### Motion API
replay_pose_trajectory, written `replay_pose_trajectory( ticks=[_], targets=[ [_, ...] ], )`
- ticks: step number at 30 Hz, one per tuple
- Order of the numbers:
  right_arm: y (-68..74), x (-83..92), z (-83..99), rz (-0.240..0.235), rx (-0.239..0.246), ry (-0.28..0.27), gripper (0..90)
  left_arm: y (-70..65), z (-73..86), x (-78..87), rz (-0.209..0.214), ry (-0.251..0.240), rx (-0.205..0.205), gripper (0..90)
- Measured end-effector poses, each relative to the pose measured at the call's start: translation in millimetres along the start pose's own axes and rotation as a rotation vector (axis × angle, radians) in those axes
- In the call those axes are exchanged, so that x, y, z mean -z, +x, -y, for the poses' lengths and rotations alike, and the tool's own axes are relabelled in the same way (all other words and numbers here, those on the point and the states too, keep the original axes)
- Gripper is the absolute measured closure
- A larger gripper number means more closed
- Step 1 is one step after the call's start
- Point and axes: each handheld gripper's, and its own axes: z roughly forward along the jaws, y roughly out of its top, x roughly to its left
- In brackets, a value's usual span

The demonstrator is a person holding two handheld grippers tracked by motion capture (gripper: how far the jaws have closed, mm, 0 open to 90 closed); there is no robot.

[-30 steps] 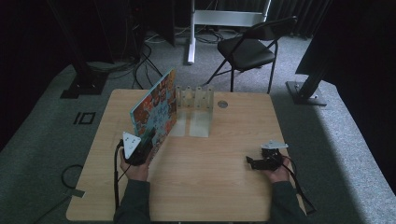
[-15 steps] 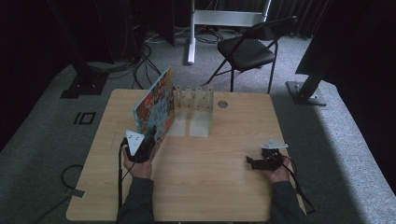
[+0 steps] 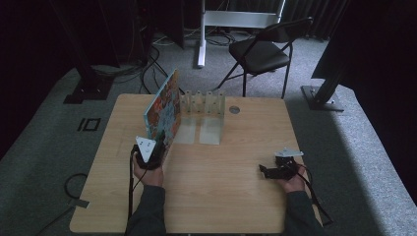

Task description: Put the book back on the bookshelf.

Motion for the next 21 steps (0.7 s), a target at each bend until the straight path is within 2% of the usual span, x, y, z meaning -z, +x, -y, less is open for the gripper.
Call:
replay_pose_trajectory(
  ticks=[8,13,21],
  targets=[
    [0.0,0.0,0.0,0.0,0.0,0.0,12.4,-11.8,4.1,-4.6,-0.043,-0.02,-0.014,81.2],
    [0.0,0.0,0.0,-0.001,0.0,0.0,12.4,-13.7,7.1,-8.3,-0.037,-0.006,-0.012,81.2],
    [0.0,0.0,0.0,0.0,0.001,0.0,12.4,-16.5,10.4,-10.8,-0.054,-0.018,-0.016,81.2]
  ],
)
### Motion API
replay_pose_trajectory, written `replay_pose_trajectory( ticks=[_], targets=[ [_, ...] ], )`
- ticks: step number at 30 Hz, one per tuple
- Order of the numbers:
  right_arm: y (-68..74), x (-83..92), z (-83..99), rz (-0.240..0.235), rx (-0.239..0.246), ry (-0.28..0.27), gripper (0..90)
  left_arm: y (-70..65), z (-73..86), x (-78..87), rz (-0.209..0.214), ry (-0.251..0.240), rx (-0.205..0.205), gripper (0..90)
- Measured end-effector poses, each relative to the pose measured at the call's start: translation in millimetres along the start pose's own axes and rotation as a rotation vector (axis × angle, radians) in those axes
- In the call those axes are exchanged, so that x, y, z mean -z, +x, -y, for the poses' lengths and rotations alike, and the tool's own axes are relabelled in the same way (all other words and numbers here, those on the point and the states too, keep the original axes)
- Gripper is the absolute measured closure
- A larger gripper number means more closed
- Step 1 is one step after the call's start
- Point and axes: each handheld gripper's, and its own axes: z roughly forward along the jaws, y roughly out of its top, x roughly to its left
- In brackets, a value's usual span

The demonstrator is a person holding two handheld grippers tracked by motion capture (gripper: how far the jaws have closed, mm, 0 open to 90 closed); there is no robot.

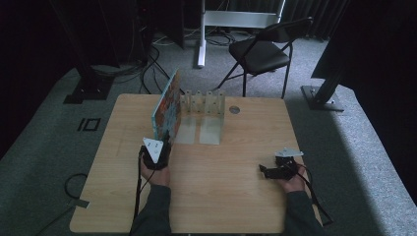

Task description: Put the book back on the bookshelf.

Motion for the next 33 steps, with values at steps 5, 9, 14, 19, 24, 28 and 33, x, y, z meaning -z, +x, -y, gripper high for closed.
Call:
replay_pose_trajectory(
  ticks=[5,9,14,19,24,28,33],
  targets=[
    [0.1,0.0,0.0,0.0,-0.001,0.0,12.4,-1.4,1.6,-0.6,-0.006,-0.004,-0.011,81.2],
    [0.1,0.0,0.0,0.0,-0.001,0.0,12.4,-4.0,3.8,-1.5,-0.014,-0.01,-0.01,81.2],
    [0.0,0.0,0.0,0.0,0.0,0.0,12.4,-5.3,4.7,-2.5,-0.018,-0.012,-0.01,81.2],
    [0.0,0.0,0.0,0.0,0.0,0.0,12.4,-5.4,4.9,-2.4,-0.015,-0.01,-0.015,81.2],
    [0.1,0.0,0.0,-0.001,-0.001,0.0,12.4,-5.3,5.0,-2.0,-0.015,-0.005,-0.009,81.1],
    [0.0,0.0,0.0,0.0,0.0,0.0,12.4,-4.7,6.5,-1.1,-0.012,-0.006,-0.014,81.1],
    [0.1,0.0,0.0,0.0,0.0,0.0,12.4,-5.0,9.3,0.9,-0.006,-0.004,-0.019,81.0]
  ],
)
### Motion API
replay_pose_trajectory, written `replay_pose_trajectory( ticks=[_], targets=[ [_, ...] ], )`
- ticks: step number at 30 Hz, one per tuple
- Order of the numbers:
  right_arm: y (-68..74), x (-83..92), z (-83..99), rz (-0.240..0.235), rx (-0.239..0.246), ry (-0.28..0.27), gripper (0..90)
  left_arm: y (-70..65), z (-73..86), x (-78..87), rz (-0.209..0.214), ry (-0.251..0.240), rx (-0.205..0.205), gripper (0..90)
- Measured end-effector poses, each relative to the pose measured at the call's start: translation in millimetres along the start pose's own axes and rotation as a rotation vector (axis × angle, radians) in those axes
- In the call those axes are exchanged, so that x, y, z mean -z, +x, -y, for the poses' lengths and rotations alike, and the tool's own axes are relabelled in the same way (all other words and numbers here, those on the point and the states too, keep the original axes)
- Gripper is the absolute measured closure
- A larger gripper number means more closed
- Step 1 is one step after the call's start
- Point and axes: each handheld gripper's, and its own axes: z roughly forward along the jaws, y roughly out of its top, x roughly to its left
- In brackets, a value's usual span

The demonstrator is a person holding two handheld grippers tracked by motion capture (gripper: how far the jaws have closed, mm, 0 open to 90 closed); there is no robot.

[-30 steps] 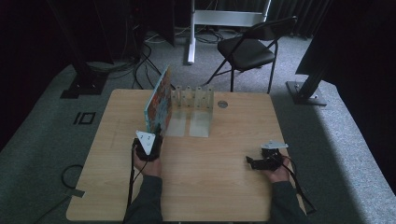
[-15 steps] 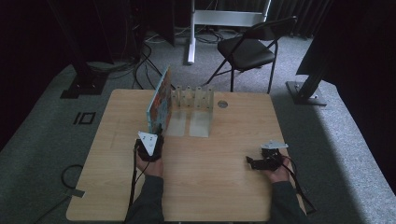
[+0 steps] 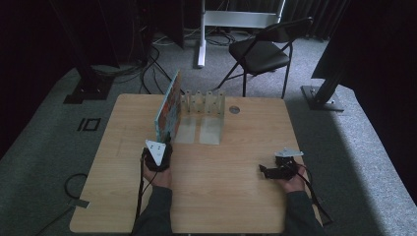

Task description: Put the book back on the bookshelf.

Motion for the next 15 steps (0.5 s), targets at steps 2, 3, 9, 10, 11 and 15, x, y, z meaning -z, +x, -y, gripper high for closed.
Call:
replay_pose_trajectory(
  ticks=[2,3,9,10,11,15],
  targets=[
    [0.0,0.0,0.0,0.0,0.0,0.0,12.4,0.5,0.8,0.9,0.001,0.001,-0.001,81.0],
    [0.0,0.0,0.0,0.0,0.0,0.0,12.4,0.9,1.1,1.3,0.002,0.001,-0.001,81.0],
    [0.0,0.0,0.0,-0.001,0.0,0.0,12.4,2.4,2.6,2.9,0.005,0.004,0.007,81.0],
    [0.0,0.0,0.0,-0.001,0.0,0.0,12.4,2.5,2.8,3.1,0.006,0.006,0.005,81.0],
    [0.0,0.0,0.0,0.0,0.001,0.0,12.4,2.4,3.1,3.3,0.006,0.005,0.006,81.0],
    [0.0,0.0,0.0,-0.001,0.001,0.0,12.4,2.4,3.9,3.8,0.008,0.006,0.008,81.0]
  ],
)
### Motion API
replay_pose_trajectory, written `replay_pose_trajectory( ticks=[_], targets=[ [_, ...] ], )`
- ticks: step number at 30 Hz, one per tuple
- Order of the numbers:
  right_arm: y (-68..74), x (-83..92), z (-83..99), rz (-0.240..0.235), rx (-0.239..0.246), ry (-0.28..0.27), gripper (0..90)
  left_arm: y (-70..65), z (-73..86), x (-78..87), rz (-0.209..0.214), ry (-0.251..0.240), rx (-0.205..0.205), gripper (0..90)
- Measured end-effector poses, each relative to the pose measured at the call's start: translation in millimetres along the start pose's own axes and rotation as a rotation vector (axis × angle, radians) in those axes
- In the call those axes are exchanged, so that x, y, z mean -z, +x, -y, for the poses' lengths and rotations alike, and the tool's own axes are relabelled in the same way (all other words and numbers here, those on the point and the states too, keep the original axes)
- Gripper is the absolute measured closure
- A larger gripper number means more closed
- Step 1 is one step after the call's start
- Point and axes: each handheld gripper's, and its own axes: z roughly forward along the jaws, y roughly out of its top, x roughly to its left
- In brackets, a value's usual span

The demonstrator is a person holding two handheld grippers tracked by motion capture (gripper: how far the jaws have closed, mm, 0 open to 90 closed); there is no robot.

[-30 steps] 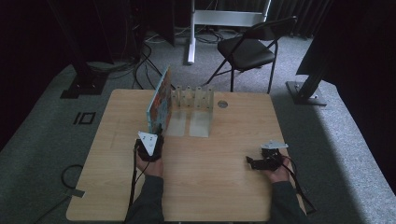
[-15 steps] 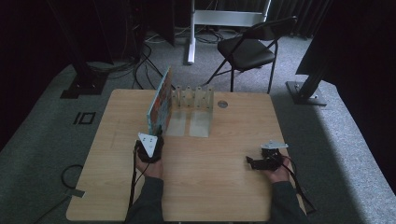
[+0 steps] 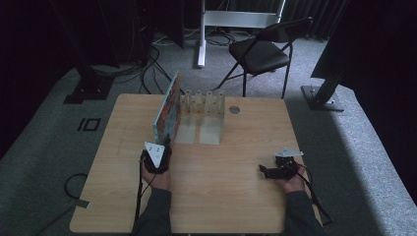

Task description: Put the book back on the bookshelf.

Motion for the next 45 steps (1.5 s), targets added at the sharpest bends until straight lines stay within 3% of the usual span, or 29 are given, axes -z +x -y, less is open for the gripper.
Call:
replay_pose_trajectory(
  ticks=[17,45],
  targets=[
    [0.1,-0.3,-0.3,-0.002,0.004,0.0,12.4,3.6,6.1,4.6,0.004,0.011,0.028,80.9],
    [0.2,-0.3,-0.3,-0.003,0.005,0.0,12.4,8.8,16.0,10.0,0.017,0.018,0.033,80.5]
  ],
)
